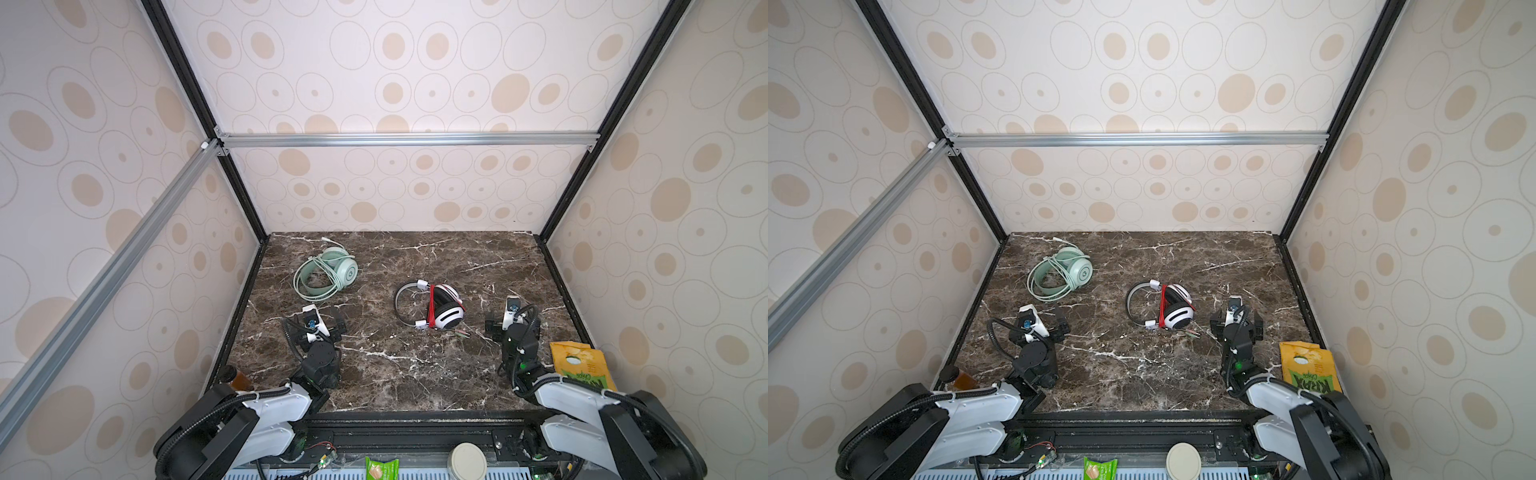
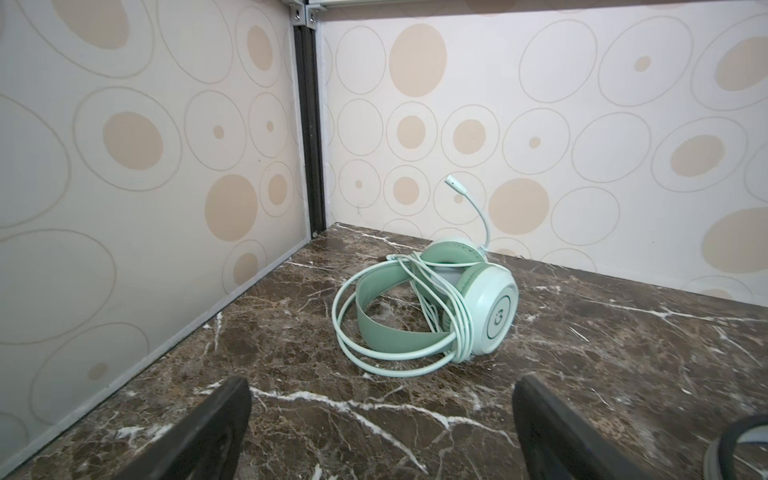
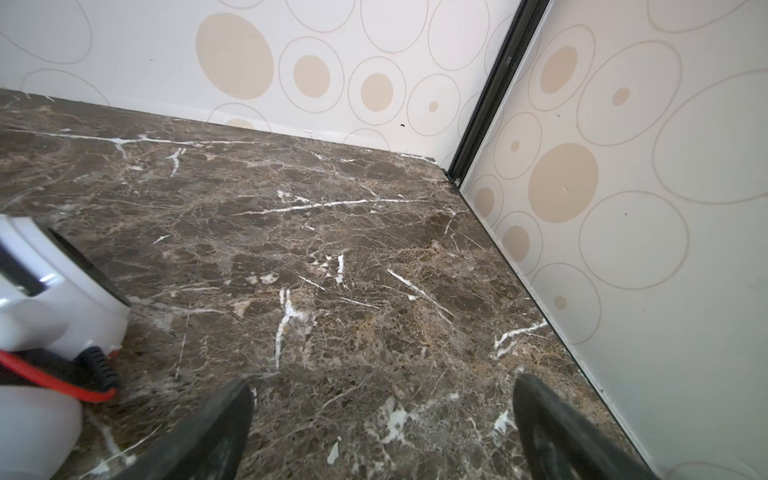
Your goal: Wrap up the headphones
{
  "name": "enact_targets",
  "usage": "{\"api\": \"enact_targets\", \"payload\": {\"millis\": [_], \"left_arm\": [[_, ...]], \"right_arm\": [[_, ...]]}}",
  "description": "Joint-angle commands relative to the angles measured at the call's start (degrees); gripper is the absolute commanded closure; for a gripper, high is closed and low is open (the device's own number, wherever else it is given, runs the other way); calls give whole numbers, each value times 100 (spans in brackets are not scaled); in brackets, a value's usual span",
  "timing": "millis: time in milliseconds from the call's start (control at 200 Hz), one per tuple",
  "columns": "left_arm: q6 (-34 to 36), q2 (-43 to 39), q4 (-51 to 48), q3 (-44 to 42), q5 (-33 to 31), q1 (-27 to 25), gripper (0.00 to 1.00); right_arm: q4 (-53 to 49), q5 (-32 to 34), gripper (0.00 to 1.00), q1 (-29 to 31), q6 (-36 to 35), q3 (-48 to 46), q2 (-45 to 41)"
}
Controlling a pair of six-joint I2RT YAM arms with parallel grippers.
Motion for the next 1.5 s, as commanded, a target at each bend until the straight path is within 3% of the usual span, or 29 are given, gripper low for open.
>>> {"api": "enact_targets", "payload": {"millis": [0,95,180,320,440,605,805,1080,1240,1496], "left_arm": [[414,176,1069,-23,-526,69,2],[603,302,1507,-90,-598,86,2],[820,332,1732,-132,-585,86,2],[1599,456,2133,-129,-682,112,2],[2269,779,3215,-316,-726,131,2],[2939,1450,3617,-182,-819,328,2],[2216,2200,3592,-119,-800,1003,2],[816,2196,3626,-527,280,2104,2],[943,2230,3546,-438,642,2193,2],[1083,2075,2034,164,1693,2305,2]], "right_arm": [[1358,-161,0,-155,34,-80,489],[1517,-387,6,-210,-1,-1,876],[1597,-358,5,-209,-16,90,1088],[2317,-627,12,-491,3,-5,1652],[2902,-546,7,-503,-97,8,2116],[1949,-557,3,-501,53,250,1779],[1845,-561,2,-510,30,323,1806],[2409,-847,2,-510,-115,114,1986],[2418,-912,0,-511,-125,132,2034],[2862,-1089,0,-547,-237,163,2470]]}}
